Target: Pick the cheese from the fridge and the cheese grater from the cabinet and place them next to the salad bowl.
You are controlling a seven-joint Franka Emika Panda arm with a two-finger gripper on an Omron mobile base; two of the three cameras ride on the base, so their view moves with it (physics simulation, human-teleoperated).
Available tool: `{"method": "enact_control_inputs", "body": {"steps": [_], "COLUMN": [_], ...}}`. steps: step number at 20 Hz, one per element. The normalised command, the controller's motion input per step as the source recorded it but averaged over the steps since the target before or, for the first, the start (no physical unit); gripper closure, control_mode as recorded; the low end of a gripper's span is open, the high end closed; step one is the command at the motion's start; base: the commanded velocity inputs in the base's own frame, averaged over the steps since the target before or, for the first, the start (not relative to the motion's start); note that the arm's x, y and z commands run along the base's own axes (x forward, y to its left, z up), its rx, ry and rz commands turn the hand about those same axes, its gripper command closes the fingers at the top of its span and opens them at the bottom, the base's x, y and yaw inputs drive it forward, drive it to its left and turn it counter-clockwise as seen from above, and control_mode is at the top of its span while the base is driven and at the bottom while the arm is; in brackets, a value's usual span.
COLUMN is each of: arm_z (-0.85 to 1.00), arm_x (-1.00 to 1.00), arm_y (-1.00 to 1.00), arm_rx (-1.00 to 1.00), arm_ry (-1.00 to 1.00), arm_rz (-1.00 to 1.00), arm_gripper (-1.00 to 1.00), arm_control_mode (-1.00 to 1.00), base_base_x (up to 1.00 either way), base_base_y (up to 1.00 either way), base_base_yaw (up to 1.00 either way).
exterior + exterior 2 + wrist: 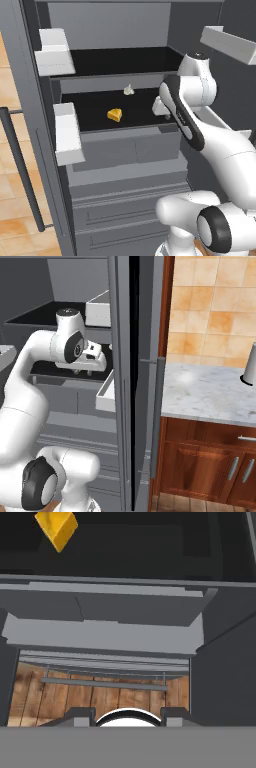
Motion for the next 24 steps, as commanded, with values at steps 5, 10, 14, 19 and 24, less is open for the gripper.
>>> {"method": "enact_control_inputs", "body": {"steps": [5, 10, 14, 19, 24], "arm_z": [-0.05, -0.16, -0.16, -0.02, -0.05], "arm_x": [-0.06, 0.01, 0.12, 0.50, 0.56], "arm_y": [0.28, 0.89, 0.18, 0.14, 0.24], "arm_rx": [-0.06, -0.21, -0.04, 0.00, 0.01], "arm_ry": [-0.02, 0.02, 0.01, 0.00, 0.00], "arm_rz": [0.00, 0.00, 0.00, 0.00, 0.00], "arm_gripper": [-1.00, -1.00, -1.00, -1.00, -1.00], "arm_control_mode": [-1.00, -1.00, -1.00, -1.00, -1.00], "base_base_x": [0.00, 0.00, 0.00, 0.00, 0.00], "base_base_y": [0.00, 0.00, 0.00, 0.00, 0.00], "base_base_yaw": [0.00, 0.00, 0.00, 0.00, 0.00]}}
